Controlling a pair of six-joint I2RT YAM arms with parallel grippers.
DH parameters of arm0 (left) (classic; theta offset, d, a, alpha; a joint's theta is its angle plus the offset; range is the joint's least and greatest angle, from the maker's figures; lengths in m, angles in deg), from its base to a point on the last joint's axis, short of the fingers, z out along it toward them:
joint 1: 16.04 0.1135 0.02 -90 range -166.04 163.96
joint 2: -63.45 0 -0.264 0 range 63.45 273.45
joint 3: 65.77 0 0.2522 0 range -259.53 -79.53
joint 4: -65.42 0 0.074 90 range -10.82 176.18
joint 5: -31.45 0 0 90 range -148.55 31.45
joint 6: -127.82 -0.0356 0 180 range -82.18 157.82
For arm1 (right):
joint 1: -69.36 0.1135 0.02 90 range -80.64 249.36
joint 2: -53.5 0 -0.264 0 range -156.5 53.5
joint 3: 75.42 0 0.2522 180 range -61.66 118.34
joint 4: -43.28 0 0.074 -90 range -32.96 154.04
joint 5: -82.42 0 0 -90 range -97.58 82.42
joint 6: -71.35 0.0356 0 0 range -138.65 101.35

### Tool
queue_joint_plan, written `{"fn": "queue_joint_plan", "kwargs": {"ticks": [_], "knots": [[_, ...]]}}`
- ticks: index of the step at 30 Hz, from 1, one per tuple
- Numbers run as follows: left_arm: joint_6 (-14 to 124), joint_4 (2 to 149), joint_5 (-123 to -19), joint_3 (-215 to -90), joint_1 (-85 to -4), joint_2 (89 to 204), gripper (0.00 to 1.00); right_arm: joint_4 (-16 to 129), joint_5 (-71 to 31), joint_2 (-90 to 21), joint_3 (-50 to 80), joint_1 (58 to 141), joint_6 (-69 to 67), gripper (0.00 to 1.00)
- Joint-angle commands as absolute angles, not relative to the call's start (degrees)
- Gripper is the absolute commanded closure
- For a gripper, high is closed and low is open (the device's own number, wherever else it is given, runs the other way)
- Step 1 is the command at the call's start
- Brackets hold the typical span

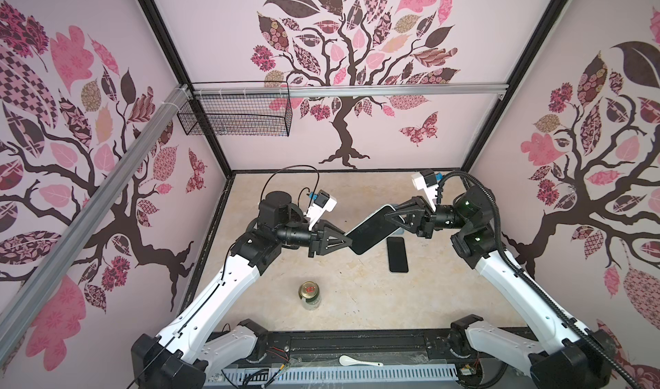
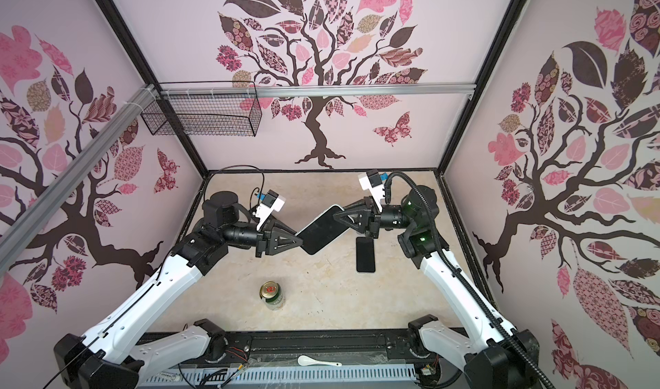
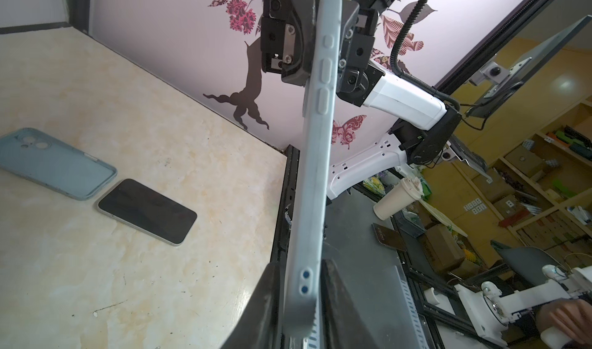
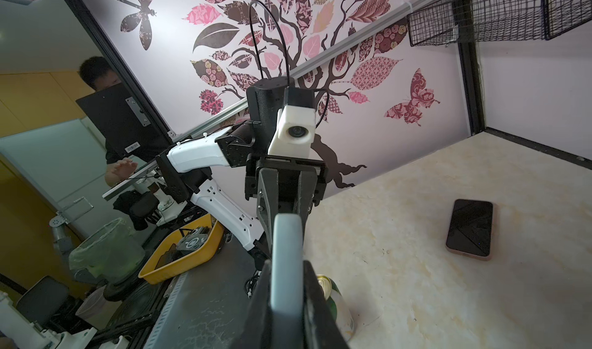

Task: Take the phone out of the phone case
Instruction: Pass the phone.

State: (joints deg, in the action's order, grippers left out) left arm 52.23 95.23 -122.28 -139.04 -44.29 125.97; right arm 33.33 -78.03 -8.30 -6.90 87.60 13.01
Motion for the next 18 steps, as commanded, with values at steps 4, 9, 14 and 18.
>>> {"fn": "queue_joint_plan", "kwargs": {"ticks": [4, 9, 14, 18], "knots": [[50.65, 96.16, -123.35, -141.19, -44.88, 125.93, 0.76, 32.87, -79.43, -9.67, -4.31, 87.63, 13.89, 1.00], [50.26, 96.56, -123.44, -141.29, -46.03, 126.55, 0.78, 31.86, -79.08, -9.75, -4.62, 87.74, 15.02, 1.00], [49.91, 96.97, -123.57, -141.22, -46.45, 126.87, 0.81, 31.86, -79.11, -9.69, -4.74, 87.82, 15.36, 1.00], [49.86, 97.02, -123.51, -141.41, -46.54, 127.00, 0.83, 31.89, -79.38, -9.83, -5.04, 88.00, 15.59, 1.00]]}}
